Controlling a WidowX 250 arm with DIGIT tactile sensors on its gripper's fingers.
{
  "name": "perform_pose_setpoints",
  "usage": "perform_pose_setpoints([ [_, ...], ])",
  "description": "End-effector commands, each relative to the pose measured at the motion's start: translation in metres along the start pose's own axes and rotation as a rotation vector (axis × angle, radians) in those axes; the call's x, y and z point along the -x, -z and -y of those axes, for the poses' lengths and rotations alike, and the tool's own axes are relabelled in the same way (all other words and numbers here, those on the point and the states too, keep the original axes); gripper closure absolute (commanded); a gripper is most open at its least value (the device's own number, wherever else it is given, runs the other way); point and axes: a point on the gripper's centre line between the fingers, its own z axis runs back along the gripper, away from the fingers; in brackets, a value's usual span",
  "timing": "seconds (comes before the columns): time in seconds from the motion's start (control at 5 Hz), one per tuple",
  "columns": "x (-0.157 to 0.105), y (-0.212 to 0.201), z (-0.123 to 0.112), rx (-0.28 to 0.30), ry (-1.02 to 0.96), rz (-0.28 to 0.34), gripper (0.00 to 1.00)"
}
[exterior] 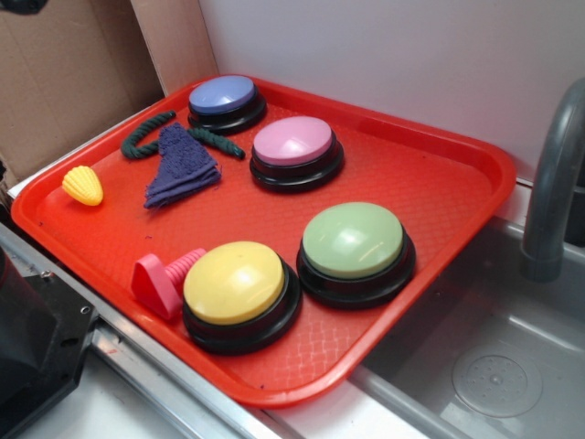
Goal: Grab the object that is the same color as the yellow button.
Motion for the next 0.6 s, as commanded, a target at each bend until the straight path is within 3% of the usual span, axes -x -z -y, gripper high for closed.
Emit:
perform_pose_setpoints([
  [0.0, 0.000, 0.000, 0.000, 0.000, 0.000, 0.000, 0.00],
  [0.2, 0.001, 0.003, -0.012, -0.001, -0.121, 0.045, 0.00],
  [0.4, 0.004, 0.012, -0.028, -0.048, -0.319, 0.103, 0.00],
])
